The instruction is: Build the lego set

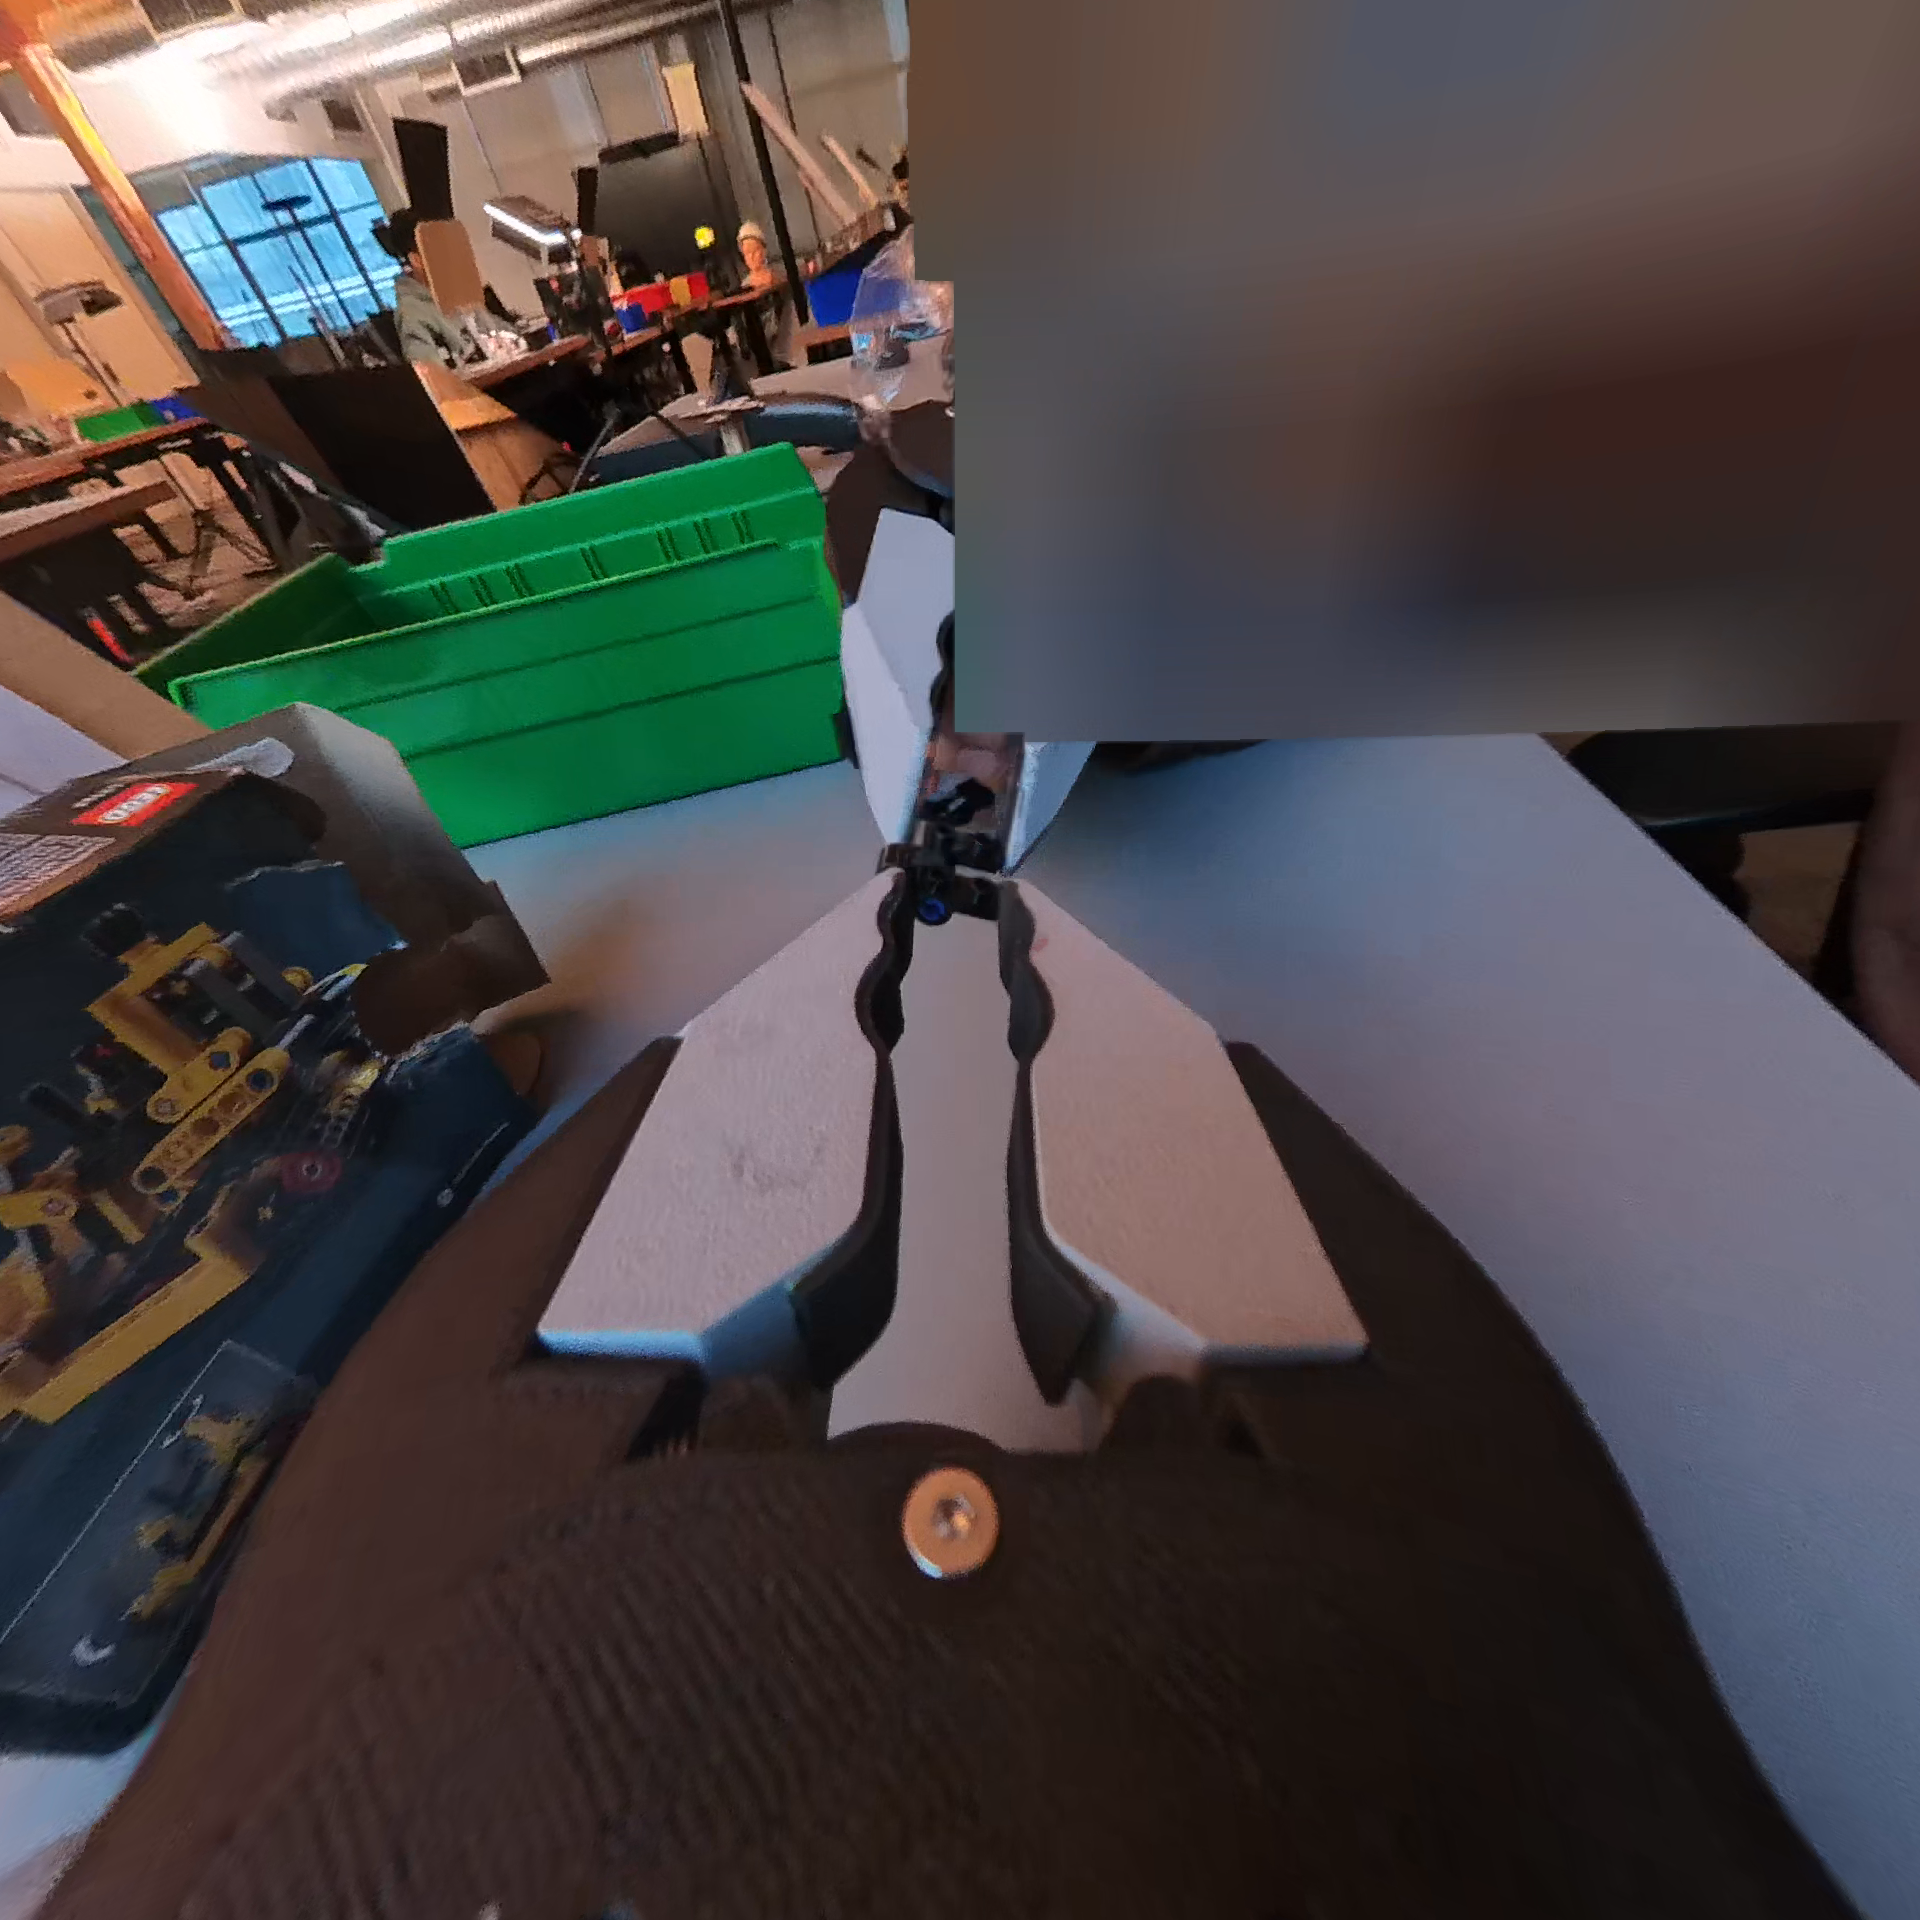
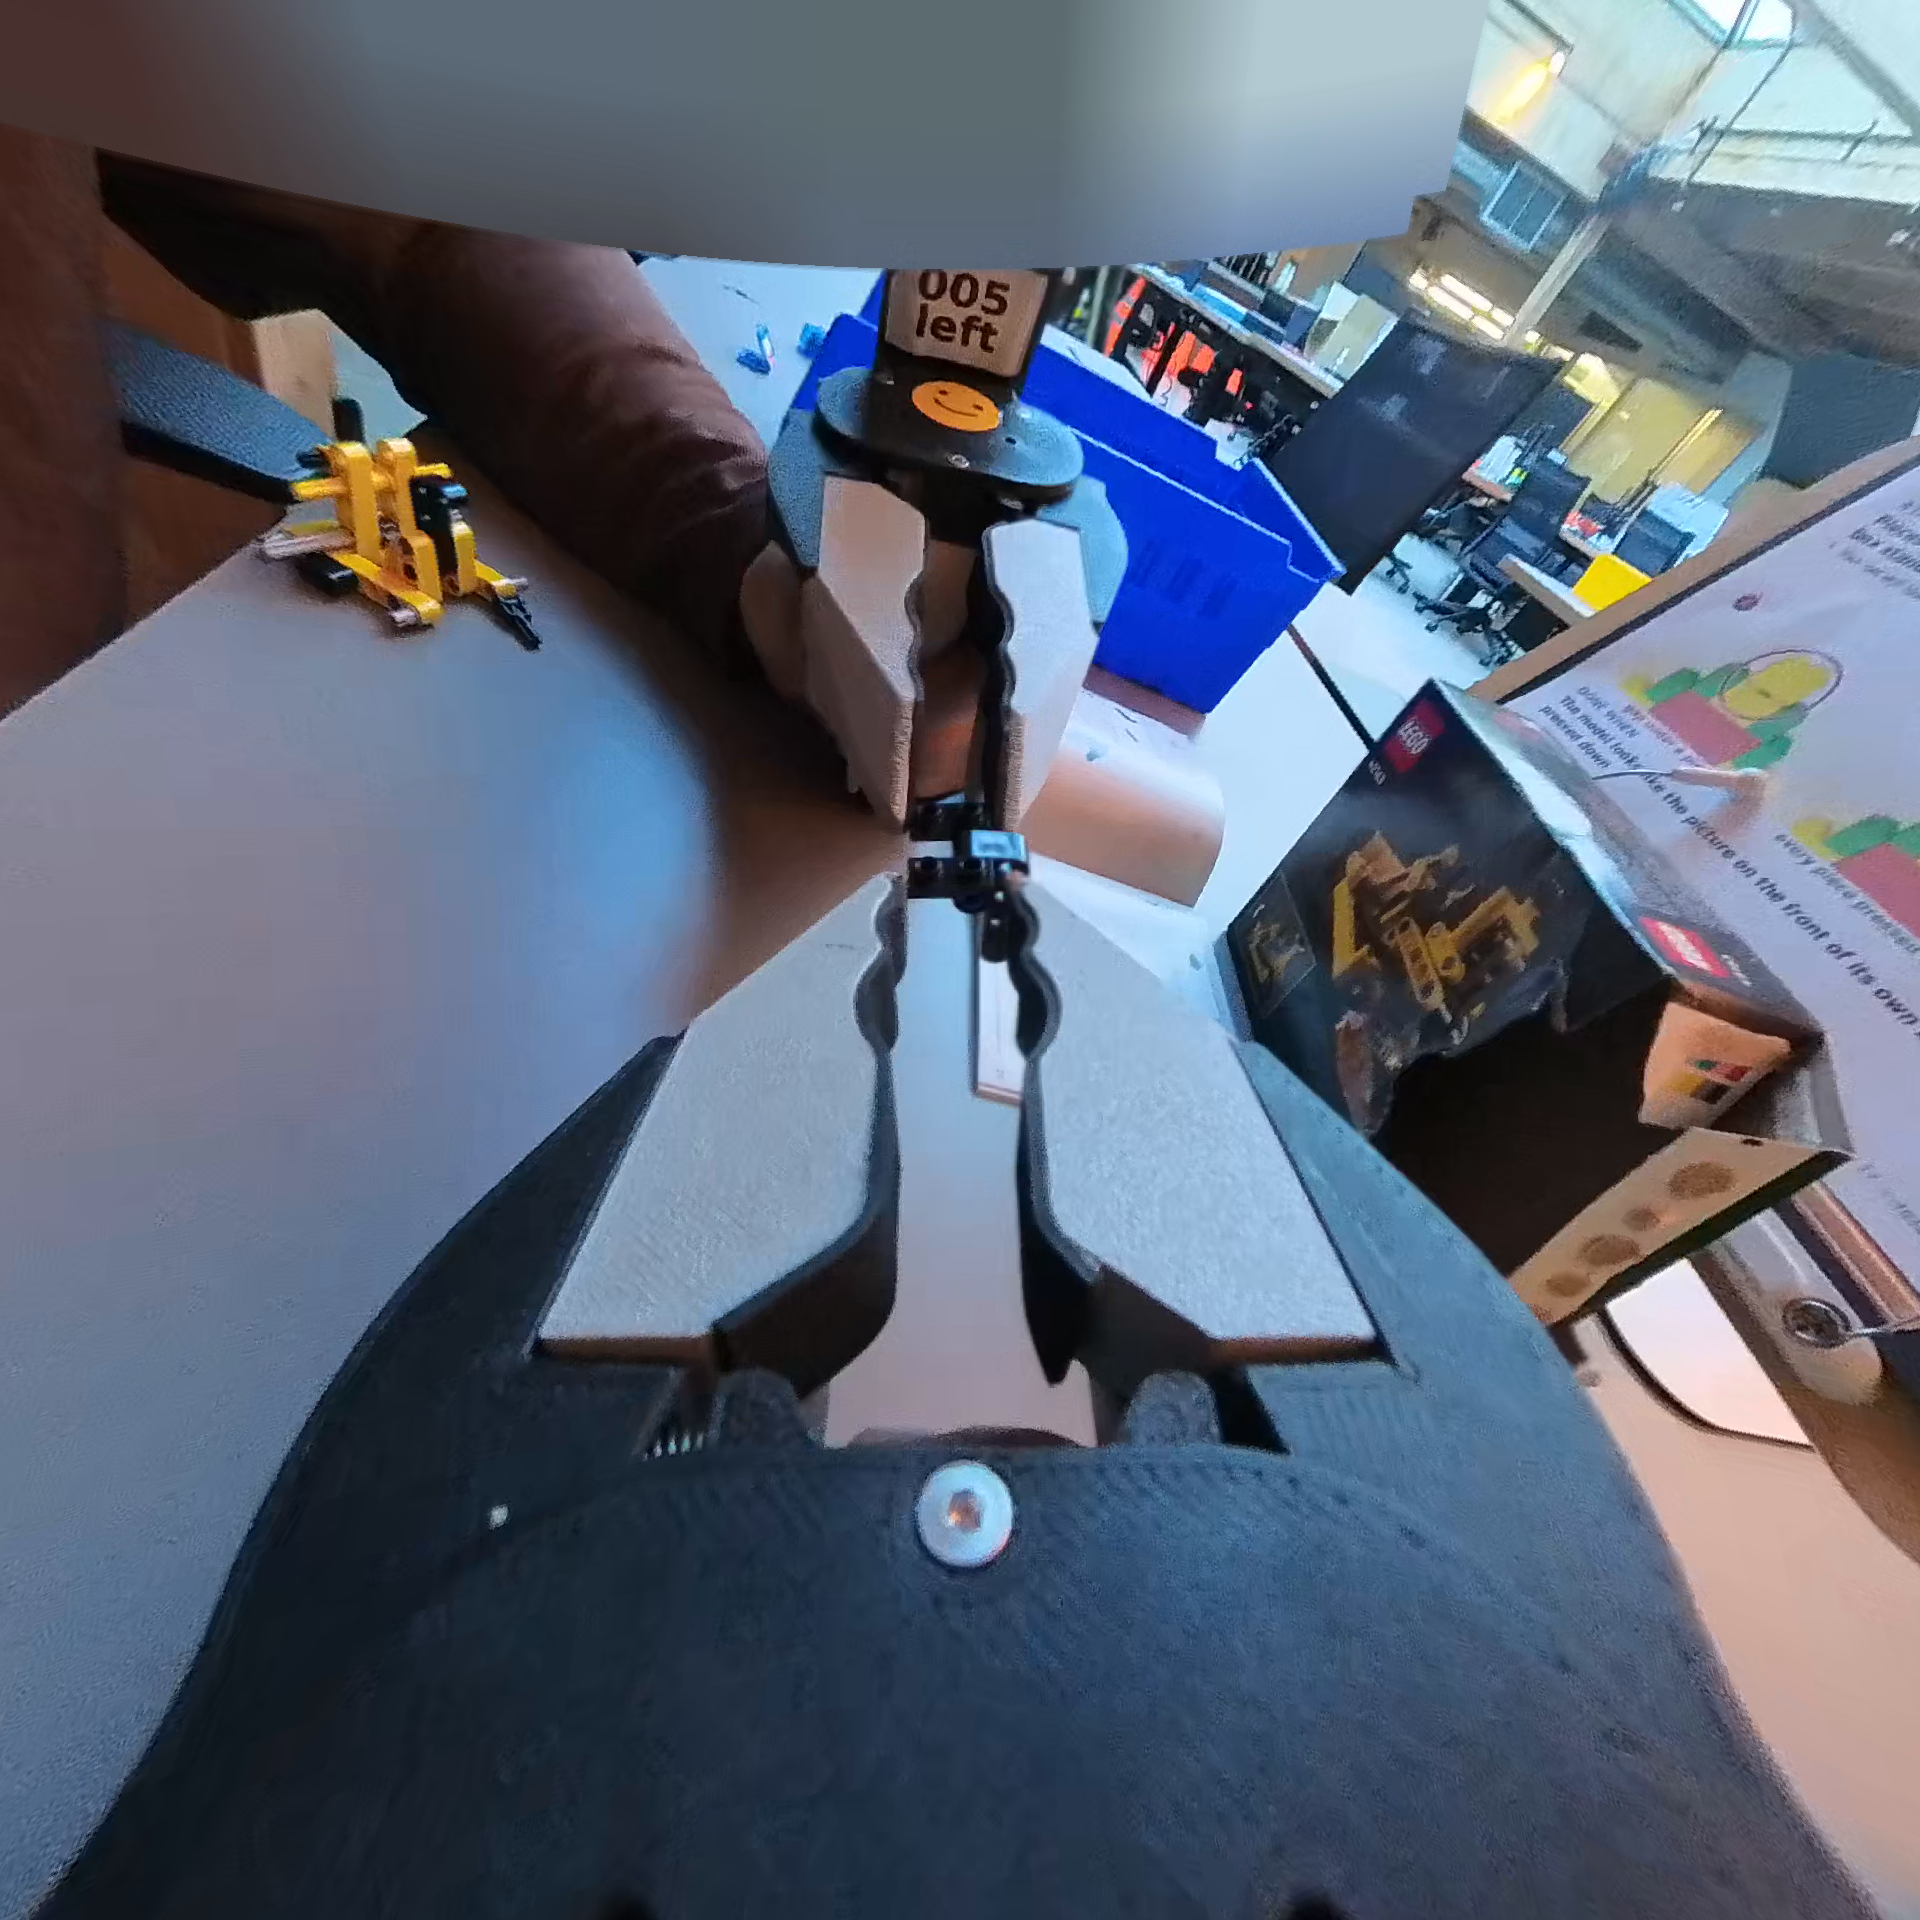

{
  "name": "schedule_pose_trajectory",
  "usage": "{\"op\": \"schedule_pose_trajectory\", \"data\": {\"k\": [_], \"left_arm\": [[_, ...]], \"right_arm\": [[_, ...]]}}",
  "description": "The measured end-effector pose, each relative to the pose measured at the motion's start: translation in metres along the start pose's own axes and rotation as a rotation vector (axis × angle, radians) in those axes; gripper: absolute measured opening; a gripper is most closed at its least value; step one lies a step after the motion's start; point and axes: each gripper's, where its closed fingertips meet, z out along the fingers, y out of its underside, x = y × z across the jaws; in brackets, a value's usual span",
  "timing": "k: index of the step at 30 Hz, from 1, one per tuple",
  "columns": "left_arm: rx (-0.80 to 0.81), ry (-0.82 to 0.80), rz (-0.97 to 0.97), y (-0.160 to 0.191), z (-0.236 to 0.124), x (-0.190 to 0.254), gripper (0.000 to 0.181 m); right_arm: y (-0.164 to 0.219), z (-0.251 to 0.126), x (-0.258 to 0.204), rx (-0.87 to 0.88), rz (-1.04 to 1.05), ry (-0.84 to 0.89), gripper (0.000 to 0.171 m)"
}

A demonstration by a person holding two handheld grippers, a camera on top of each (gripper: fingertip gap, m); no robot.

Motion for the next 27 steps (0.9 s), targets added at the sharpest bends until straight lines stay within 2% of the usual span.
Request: {"op": "schedule_pose_trajectory", "data": {"k": [4, 6, 11, 19, 21, 22, 25, 27], "left_arm": [[0.068, 0.039, -0.046, -0.01, -0.002, 0.005, 0.013], [0.102, 0.047, -0.07, -0.014, -0.003, 0.005, 0.013], [0.129, 0.065, -0.109, -0.016, -0.005, 0.003, 0.013], [0.14, 0.027, -0.144, -0.017, -0.008, -0.006, 0.017], [0.124, -0.017, -0.148, -0.015, -0.01, -0.015, 0.028], [0.113, -0.049, -0.149, -0.013, -0.013, -0.022, 0.034], [0.09, -0.134, -0.145, -0.008, -0.021, -0.039, 0.035], [0.089, -0.158, -0.168, -0.004, -0.022, -0.045, 0.033]], "right_arm": [[0.004, -0.001, 0.003, -0.015, 0.023, 0.011, 0.028], [0.006, 0.002, 0.001, -0.027, 0.034, 0.002, 0.028], [0.007, 0.013, 0.006, -0.044, 0.045, 0.058, 0.005], [0.015, 0.009, 0.018, -0.082, 0.169, 0.101, 0.004], [0.037, 0.003, 0.024, -0.207, 0.199, 0.129, 0.004], [0.055, -0.002, 0.025, -0.317, 0.213, 0.139, 0.004], [0.109, -0.024, 0.022, -0.696, 0.206, 0.141, 0.004], [0.105, -0.026, 0.019, -0.699, 0.178, 0.134, 0.004]]}}
